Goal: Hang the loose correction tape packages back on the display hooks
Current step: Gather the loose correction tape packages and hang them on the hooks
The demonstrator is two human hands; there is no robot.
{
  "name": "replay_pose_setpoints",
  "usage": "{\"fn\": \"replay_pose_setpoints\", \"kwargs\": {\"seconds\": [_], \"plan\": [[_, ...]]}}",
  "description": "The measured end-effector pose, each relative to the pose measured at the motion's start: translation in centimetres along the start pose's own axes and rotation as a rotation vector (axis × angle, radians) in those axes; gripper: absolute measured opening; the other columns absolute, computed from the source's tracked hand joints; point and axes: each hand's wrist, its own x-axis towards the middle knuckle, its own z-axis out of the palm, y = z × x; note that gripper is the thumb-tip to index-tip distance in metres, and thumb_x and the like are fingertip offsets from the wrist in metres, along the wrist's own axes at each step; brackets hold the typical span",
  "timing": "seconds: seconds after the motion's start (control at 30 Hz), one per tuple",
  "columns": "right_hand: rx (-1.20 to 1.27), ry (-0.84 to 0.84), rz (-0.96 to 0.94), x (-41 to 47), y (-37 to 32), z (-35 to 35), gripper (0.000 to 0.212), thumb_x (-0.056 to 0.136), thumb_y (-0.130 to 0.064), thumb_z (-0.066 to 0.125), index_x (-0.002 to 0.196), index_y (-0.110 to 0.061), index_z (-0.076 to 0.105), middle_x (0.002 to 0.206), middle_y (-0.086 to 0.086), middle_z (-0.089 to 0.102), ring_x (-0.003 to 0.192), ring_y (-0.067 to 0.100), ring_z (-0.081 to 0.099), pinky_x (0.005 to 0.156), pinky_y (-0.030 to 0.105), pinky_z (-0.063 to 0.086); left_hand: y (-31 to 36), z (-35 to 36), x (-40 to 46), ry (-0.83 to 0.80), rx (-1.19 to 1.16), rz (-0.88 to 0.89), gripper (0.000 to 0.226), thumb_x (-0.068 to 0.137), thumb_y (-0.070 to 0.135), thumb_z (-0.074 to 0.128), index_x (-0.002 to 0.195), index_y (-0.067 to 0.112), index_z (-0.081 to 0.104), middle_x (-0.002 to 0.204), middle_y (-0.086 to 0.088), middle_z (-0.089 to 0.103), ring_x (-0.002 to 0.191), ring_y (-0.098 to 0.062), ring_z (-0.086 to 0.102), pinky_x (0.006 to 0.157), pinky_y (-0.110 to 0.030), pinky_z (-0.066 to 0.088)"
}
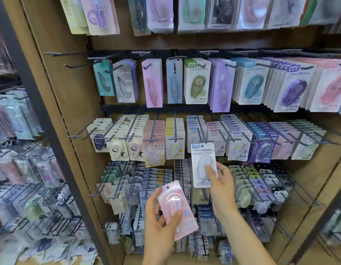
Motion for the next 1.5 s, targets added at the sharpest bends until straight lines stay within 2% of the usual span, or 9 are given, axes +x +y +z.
{"fn": "replay_pose_setpoints", "kwargs": {"seconds": [0.2,0.43,0.53,0.6,0.7,0.87,1.2,1.33,1.5], "plan": [[0.007,0.07,-0.002,1.0,-0.2,0.9,0.024,0.1,-0.023,0.066,0.122,-0.017,0.058,0.116,-0.005,0.069,0.098,0.006,0.066,0.073,0.02,0.049,1.1,-0.3,-0.1,-0.019,0.003,0.011,0.075,0.09,-0.009,0.073,0.134,0.048,0.05,0.11,0.021,0.077,0.098,-0.012,0.078,0.068,-0.03,0.064],[0.002,0.179,0.232,7.7,-0.3,4.6,0.036,0.091,-0.036,0.077,0.107,-0.006,0.064,0.111,0.011,0.068,0.101,0.026,0.063,0.09,0.039,0.051,1.6,-0.6,0.0,-0.027,-0.001,-0.038,0.053,0.085,-0.001,0.08,0.128,0.023,0.061,0.115,0.004,0.078,0.093,-0.008,0.078,0.068,-0.025,0.063],[0.006,0.219,0.287,9.3,-0.2,4.9,0.057,0.082,-0.045,0.084,0.117,-0.005,0.06,0.095,0.011,0.068,0.097,0.03,0.068,0.095,0.046,0.057,1.6,-0.5,-0.3,-0.064,0.016,-0.029,0.044,0.087,0.001,0.08,0.124,0.018,0.066,0.115,-0.001,0.08,0.102,-0.019,0.078,0.084,-0.041,0.065],[-0.063,0.22,0.323,8.3,0.1,4.2,0.071,0.077,-0.05,0.086,0.124,-0.004,0.06,0.11,0.017,0.07,0.099,0.03,0.069,0.088,0.045,0.06,1.7,-0.2,-0.6,-0.079,0.023,-0.021,0.041,0.088,0.003,0.079,0.124,0.018,0.066,0.113,0.001,0.08,0.103,-0.019,0.078,0.083,-0.04,0.066],[-0.043,0.111,0.337,3.1,0.0,1.3,0.054,0.087,-0.037,0.081,0.123,0.0,0.065,0.111,0.025,0.071,0.091,0.023,0.07,0.077,0.035,0.059,1.6,0.2,-0.9,-0.102,0.04,-0.02,0.039,0.088,0.008,0.08,0.122,0.022,0.067,0.109,0.008,0.08,0.1,-0.017,0.078,0.079,-0.036,0.066],[-0.083,-0.297,0.303,-7.0,-1.6,-5.4,0.027,0.094,-0.033,0.069,0.108,-0.011,0.077,0.102,0.01,0.079,0.091,0.023,0.077,0.079,0.038,0.059,0.2,2.8,-1.1,-0.136,0.11,-0.025,0.037,0.084,0.013,0.086,0.118,0.017,0.072,0.103,-0.002,0.081,0.1,-0.026,0.076,0.086,-0.037,0.064],[0.044,0.015,0.181,-7.1,-1.7,-15.6,0.021,0.09,-0.024,0.073,0.106,-0.01,0.073,0.106,0.017,0.077,0.103,0.035,0.073,0.098,0.055,0.054,-2.1,13.4,-3.4,-0.381,0.257,-0.026,0.018,0.085,0.017,0.086,0.1,0.014,0.079,0.095,-0.001,0.081,0.089,-0.02,0.076,0.079,-0.029,0.062],[0.064,0.082,0.07,-4.1,-3.3,-18.2,0.027,0.09,-0.024,0.072,0.113,-0.009,0.073,0.112,0.01,0.077,0.105,0.03,0.072,0.096,0.049,0.053,-2.9,15.0,-3.6,-0.386,0.292,-0.055,0.014,0.092,0.031,0.077,0.104,0.023,0.079,0.095,0.0,0.081,0.086,-0.018,0.076,0.077,-0.032,0.062],[0.118,0.244,-0.01,3.1,-6.2,-21.1,0.014,0.098,-0.019,0.068,0.108,-0.012,0.073,0.107,0.009,0.076,0.094,0.021,0.069,0.086,0.041,0.052,-4.1,14.0,-4.4,-0.356,0.29,-0.185,0.012,0.097,0.018,0.072,0.109,0.017,0.075,0.094,-0.012,0.08,0.076,-0.02,0.075,0.071,-0.033,0.059]]}}
